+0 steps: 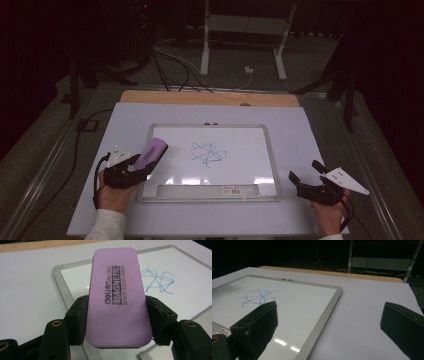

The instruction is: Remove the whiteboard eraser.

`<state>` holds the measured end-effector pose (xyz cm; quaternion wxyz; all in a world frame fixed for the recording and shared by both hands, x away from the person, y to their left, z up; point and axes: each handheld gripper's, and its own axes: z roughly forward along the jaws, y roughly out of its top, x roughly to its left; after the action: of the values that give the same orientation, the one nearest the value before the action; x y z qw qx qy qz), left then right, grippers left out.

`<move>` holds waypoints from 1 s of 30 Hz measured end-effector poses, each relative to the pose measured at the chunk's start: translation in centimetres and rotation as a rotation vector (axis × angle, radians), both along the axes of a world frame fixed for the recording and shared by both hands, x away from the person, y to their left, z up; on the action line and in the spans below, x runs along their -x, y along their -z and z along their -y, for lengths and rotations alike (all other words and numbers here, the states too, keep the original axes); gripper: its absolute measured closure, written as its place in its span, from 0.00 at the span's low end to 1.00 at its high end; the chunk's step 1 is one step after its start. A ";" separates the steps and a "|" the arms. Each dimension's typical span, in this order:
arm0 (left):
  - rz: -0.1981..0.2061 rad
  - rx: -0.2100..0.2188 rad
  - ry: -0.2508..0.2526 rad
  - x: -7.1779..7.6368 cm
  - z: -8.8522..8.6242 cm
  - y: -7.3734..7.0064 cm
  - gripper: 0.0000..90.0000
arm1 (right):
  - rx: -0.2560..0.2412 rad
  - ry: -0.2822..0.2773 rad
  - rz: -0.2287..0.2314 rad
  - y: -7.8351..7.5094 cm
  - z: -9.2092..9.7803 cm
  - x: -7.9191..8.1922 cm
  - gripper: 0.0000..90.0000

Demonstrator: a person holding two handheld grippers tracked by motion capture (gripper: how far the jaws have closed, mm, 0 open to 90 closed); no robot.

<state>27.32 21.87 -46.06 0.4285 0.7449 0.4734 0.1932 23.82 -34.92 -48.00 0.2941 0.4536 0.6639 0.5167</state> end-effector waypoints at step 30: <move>0.055 -0.013 0.037 -3.2 2.8 -1.2 0.46 | -0.012 0.016 0.001 0.2 0.2 0.0 0.02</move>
<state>30.49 19.11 -44.85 0.4398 0.7508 0.4465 0.2087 23.84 -35.16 -48.15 0.2958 0.4604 0.6570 0.5185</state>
